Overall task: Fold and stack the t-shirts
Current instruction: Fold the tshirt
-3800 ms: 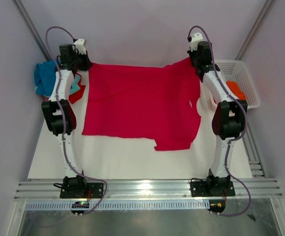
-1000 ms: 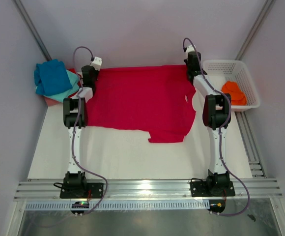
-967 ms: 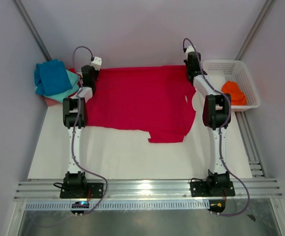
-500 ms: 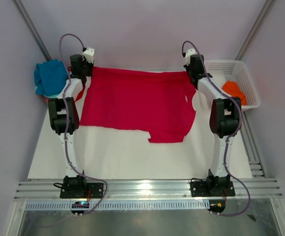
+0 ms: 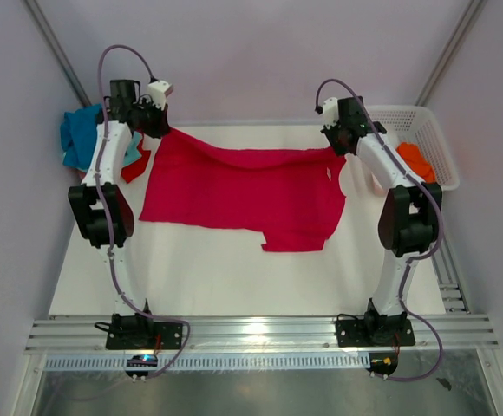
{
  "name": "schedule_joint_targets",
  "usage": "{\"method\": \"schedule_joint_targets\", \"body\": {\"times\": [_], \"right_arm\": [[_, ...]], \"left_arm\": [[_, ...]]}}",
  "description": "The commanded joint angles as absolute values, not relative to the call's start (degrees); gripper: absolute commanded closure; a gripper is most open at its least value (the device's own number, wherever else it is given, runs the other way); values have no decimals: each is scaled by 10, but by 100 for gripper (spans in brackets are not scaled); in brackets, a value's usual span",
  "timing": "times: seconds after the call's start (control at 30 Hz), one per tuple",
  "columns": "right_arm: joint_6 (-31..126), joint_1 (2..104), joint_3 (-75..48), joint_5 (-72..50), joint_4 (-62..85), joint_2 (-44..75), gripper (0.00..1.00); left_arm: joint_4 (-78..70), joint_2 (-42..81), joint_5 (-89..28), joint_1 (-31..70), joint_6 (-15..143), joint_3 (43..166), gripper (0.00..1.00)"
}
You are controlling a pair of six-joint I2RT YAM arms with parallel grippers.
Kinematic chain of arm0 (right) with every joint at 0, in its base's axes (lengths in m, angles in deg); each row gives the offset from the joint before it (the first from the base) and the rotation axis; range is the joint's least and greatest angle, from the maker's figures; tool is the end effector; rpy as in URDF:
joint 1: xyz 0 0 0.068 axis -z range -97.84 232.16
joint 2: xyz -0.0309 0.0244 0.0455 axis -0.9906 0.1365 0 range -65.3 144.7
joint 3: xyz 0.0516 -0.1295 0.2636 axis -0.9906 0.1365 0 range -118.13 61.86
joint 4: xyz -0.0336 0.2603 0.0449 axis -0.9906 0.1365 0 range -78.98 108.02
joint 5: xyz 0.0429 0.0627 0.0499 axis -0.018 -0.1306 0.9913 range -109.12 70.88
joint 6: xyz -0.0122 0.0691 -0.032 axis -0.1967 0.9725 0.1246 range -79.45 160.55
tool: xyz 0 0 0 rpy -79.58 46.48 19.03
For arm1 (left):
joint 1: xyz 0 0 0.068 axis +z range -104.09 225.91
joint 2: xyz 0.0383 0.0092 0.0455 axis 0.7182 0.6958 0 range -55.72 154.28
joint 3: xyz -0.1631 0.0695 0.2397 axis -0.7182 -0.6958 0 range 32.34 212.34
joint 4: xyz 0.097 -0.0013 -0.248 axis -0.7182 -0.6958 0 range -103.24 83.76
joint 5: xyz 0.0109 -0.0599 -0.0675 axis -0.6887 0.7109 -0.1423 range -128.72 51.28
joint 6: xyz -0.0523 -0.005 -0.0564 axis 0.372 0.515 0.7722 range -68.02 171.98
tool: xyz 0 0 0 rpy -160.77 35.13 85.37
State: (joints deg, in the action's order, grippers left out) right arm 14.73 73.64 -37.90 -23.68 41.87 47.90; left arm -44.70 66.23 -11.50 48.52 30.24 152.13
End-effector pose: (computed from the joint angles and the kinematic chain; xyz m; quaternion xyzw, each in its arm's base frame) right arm 0.4866 0.0676 0.2831 -0.2570 0.8843 -0.0946 0.3781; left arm 0.5271 -0.0060 0.3240 0.2437 0.8544 -0.1234 0.4419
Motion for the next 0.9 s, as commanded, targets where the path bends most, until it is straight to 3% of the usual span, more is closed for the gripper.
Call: {"method": "schedule_joint_targets", "body": {"times": [0.0, 0.07, 0.1, 0.17, 0.2, 0.23, 0.27, 0.3, 0.37, 0.47, 0.87], "right_arm": [[137, 738, -410, -207, 524, 429, 97], [136, 737, -406, -200, 552, 418, 97], [137, 737, -407, -199, 561, 415, 97], [132, 737, -411, -178, 599, 412, 97], [127, 737, -414, -175, 612, 411, 91], [122, 737, -420, -167, 629, 411, 77], [119, 737, -425, -163, 657, 410, 30], [111, 737, -427, -160, 671, 409, 22], [106, 738, -431, -150, 691, 396, 20], [101, 738, -422, -143, 685, 381, 8], [132, 738, -332, -60, 571, 395, 8]], "left_arm": [[-572, 637, -59, 490, 288, 1561, 100], [-581, 637, -54, 490, 289, 1564, 100], [-594, 638, -52, 490, 284, 1569, 94], [-612, 640, -49, 490, 277, 1585, 74], [-620, 641, -50, 490, 275, 1590, 60], [-638, 644, -51, 489, 275, 1597, 16], [-645, 645, -51, 490, 277, 1602, 1], [-651, 644, -51, 490, 280, 1610, 1], [-658, 640, -38, 490, 287, 1611, 1], [-640, 633, -25, 490, 307, 1601, 1], [-597, 658, 98, 490, 395, 1503, 1]]}}
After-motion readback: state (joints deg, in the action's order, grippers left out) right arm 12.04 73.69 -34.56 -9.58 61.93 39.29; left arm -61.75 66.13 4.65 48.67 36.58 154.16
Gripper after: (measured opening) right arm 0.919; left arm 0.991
